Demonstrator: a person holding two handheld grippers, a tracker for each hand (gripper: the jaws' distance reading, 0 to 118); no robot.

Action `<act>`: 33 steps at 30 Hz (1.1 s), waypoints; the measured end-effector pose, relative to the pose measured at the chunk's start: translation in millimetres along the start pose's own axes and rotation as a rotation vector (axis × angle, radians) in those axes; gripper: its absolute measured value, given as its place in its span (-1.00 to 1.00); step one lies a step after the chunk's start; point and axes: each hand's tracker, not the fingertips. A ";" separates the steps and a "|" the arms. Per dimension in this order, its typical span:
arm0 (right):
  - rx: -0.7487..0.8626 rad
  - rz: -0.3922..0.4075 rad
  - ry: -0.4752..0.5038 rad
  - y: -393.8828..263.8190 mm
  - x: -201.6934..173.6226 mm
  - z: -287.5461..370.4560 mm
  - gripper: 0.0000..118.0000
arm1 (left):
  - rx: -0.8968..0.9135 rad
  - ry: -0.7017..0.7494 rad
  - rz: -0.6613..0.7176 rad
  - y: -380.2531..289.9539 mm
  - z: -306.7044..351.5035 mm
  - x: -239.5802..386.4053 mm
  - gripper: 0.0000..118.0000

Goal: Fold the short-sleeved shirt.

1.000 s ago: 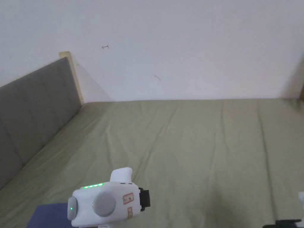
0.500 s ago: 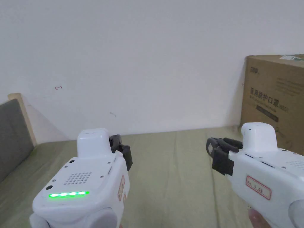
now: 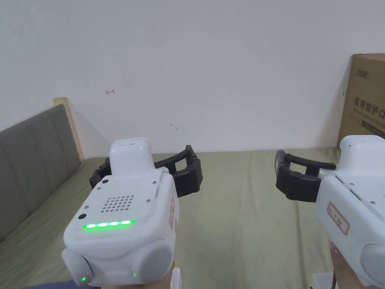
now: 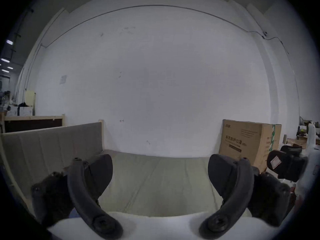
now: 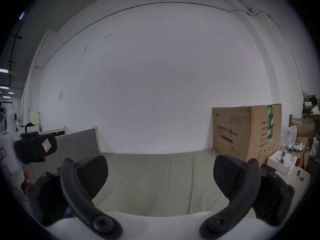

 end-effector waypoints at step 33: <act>-0.014 0.118 -0.040 -3.5 -16.8 0.7 1.00 | 0.011 -0.019 -0.073 -10.4 9.0 -7.7 0.90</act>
